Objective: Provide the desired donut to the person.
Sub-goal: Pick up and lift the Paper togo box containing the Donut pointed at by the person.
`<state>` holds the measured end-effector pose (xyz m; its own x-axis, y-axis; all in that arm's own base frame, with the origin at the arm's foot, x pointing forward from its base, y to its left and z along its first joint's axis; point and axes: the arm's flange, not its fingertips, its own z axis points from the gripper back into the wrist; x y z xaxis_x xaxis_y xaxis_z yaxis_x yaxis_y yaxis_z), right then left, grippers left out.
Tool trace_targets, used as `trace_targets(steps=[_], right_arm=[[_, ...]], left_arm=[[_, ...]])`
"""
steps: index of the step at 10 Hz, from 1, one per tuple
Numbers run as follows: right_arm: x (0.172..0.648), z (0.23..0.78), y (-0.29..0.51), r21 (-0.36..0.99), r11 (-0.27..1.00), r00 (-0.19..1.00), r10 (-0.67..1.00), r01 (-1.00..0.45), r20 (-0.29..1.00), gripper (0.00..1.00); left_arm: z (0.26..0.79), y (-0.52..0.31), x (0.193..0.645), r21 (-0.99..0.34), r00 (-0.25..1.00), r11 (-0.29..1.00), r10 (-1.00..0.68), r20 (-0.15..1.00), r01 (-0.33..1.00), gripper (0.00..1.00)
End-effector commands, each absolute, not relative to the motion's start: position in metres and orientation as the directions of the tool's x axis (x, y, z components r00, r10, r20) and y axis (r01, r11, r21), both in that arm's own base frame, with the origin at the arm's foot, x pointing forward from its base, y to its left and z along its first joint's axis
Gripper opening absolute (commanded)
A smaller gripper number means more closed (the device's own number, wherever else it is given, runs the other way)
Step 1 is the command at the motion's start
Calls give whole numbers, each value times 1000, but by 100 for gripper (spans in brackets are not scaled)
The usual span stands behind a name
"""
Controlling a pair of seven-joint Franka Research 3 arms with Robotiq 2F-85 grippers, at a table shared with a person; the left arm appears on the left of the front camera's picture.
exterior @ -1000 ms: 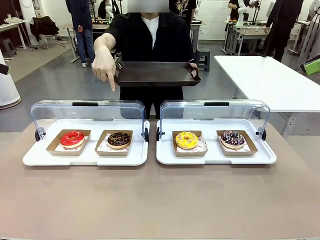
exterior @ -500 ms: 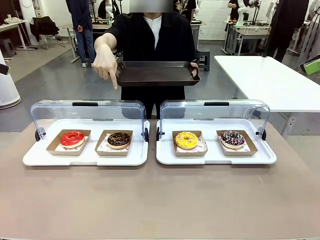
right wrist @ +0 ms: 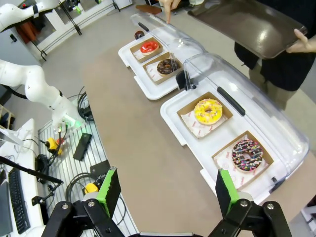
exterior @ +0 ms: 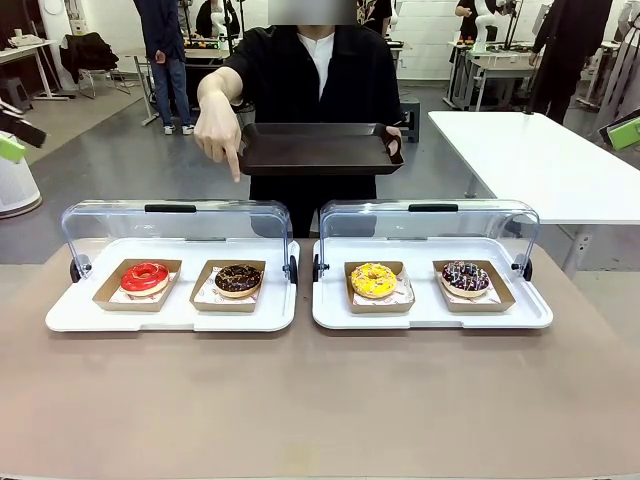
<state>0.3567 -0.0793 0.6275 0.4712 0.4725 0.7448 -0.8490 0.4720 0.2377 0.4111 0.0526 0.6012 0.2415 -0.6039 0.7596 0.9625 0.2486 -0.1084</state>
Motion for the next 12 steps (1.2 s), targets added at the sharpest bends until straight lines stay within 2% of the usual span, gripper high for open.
trace_targets(steps=[1,3,5,6,9,11,12], right_arm=[[356,627,-79,241,469,471,470,-850,747,100],[356,627,-79,241,469,471,470,-850,747,100],[356,627,-79,241,469,471,470,-850,747,100],[356,627,-79,241,469,471,470,-850,747,100],[356,627,-79,241,469,471,470,-850,747,100],[356,627,-79,241,469,471,470,-850,747,100],[356,627,-79,241,469,471,470,-850,747,100]], left_arm=[[607,7,434,-133,266,233,-756,598,963,100],[580,-55,450,-149,235,192,-898,372,970,100],[539,-117,472,-145,185,164,-971,153,976,100],[513,-141,481,-131,148,136,-985,89,982,100],[424,-182,486,-12,35,36,-999,-29,999,100],[401,-189,488,-33,13,14,-1000,-9,999,100],[405,-191,487,-37,7,6,-999,41,999,100]])
